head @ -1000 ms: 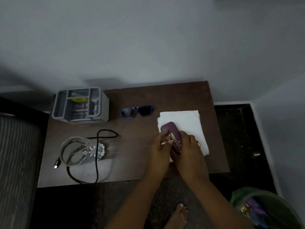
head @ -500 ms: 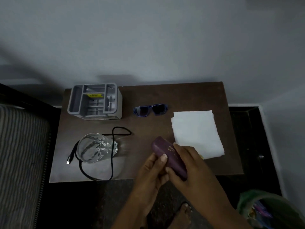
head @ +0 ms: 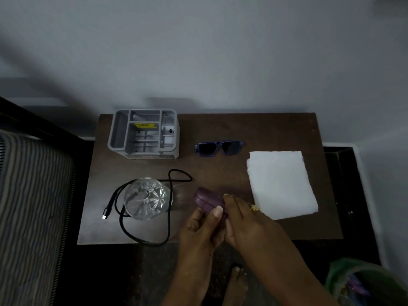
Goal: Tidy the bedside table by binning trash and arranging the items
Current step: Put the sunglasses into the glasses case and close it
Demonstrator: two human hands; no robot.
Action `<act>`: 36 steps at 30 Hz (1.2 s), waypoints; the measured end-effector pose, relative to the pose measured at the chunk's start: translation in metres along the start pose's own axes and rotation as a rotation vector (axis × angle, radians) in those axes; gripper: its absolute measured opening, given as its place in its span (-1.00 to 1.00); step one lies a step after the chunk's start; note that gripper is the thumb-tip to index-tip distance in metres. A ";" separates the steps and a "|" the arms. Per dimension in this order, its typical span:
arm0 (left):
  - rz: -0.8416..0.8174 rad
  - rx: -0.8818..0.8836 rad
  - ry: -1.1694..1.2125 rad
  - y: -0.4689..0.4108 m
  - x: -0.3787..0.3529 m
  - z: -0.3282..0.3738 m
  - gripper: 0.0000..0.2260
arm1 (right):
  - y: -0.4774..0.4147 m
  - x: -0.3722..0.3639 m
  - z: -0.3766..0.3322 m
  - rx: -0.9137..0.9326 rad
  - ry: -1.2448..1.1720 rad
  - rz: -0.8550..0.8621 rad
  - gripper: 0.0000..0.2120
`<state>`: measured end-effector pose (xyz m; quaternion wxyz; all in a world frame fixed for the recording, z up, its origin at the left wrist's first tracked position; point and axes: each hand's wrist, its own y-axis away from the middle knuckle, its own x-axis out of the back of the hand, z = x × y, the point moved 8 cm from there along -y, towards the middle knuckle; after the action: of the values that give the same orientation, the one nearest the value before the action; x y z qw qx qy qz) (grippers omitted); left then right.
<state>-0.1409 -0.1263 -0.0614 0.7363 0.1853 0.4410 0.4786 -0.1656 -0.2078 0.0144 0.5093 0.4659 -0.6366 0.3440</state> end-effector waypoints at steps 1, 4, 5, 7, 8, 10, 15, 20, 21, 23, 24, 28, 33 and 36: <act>0.014 0.004 0.025 -0.001 0.000 0.000 -0.54 | -0.004 0.001 0.000 0.005 -0.027 0.006 -0.61; 0.025 -0.024 0.090 -0.004 0.001 0.006 -0.50 | -0.015 0.008 0.012 -0.122 -0.379 -0.119 -0.61; 0.012 -0.040 0.110 -0.006 -0.001 0.010 -0.47 | -0.016 0.008 0.021 -0.191 -0.509 -0.181 -0.59; -0.042 -0.055 0.139 -0.009 -0.007 0.017 -0.45 | -0.015 0.013 0.033 -0.286 -0.739 -0.235 -0.55; -0.069 -0.052 0.139 -0.009 -0.011 0.020 -0.44 | -0.014 0.016 0.041 -0.318 -0.823 -0.202 -0.58; -0.102 -0.037 0.149 -0.009 -0.017 0.024 -0.44 | -0.015 0.020 0.057 -0.418 -0.943 -0.124 -0.64; -0.085 0.022 0.174 -0.007 -0.014 0.025 -0.72 | -0.026 0.015 0.091 -0.615 -0.989 0.011 -0.74; -0.048 0.087 0.266 -0.006 -0.008 0.017 -0.39 | -0.050 -0.018 0.095 -0.608 -0.948 -0.259 -0.62; -0.037 0.108 0.279 -0.006 -0.005 0.013 -0.25 | -0.052 -0.023 0.096 -0.608 -0.962 -0.291 -0.58; -0.018 0.139 0.299 -0.004 -0.003 0.007 -0.13 | -0.061 -0.025 0.102 -0.585 -0.949 -0.247 -0.60; 0.003 0.147 0.301 -0.004 0.000 0.003 -0.11 | -0.069 -0.022 0.107 -0.550 -0.913 -0.164 -0.70; 0.082 0.159 0.316 0.000 0.006 -0.008 -0.09 | -0.117 -0.018 0.102 -0.212 -0.571 0.003 -0.83; 0.100 0.129 0.342 0.003 0.003 -0.008 -0.20 | -0.152 -0.057 0.075 -0.015 -0.174 -0.150 -0.72; 0.114 0.101 0.359 0.002 0.001 -0.005 -0.44 | -0.158 -0.061 0.082 -0.076 -0.173 -0.153 -0.82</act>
<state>-0.1459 -0.1251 -0.0627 0.6071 0.1584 0.5776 0.5223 -0.0403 -0.3204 -0.0703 0.4946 0.5212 -0.6534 0.2383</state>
